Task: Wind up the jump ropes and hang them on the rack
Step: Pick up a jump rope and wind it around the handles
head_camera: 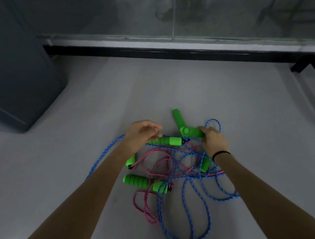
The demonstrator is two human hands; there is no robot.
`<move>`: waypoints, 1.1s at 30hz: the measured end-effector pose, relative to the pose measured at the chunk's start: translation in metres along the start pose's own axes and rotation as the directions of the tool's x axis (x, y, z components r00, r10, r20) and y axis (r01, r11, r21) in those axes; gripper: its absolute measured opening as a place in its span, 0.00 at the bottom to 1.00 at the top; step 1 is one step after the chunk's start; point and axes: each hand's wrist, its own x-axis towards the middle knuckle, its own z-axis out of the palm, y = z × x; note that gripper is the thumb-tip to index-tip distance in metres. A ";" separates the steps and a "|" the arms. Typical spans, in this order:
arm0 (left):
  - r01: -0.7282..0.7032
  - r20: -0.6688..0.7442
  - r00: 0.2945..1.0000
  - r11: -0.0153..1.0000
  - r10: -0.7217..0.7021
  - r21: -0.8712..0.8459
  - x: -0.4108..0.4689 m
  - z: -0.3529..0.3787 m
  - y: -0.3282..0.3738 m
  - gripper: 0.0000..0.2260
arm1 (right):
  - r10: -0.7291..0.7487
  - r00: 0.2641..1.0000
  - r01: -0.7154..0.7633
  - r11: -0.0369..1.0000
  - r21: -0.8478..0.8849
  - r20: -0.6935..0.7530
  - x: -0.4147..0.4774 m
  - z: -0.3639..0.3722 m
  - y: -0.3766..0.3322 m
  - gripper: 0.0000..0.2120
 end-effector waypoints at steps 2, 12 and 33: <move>0.000 0.002 1.000 1.000 0.000 -0.006 -0.001 0.001 0.001 0.09 | 0.084 0.996 -0.084 0.996 0.043 -0.004 0.006 -0.005 0.012 0.24; 0.006 0.026 1.000 1.000 -0.006 0.004 -0.003 0.006 0.004 0.07 | 0.447 0.888 -0.460 0.854 0.244 0.110 0.015 0.006 0.033 0.16; 0.045 0.034 0.998 0.999 -0.046 0.028 -0.010 0.010 0.007 0.08 | 0.933 0.286 -0.734 0.066 0.676 0.219 -0.001 0.016 0.091 0.37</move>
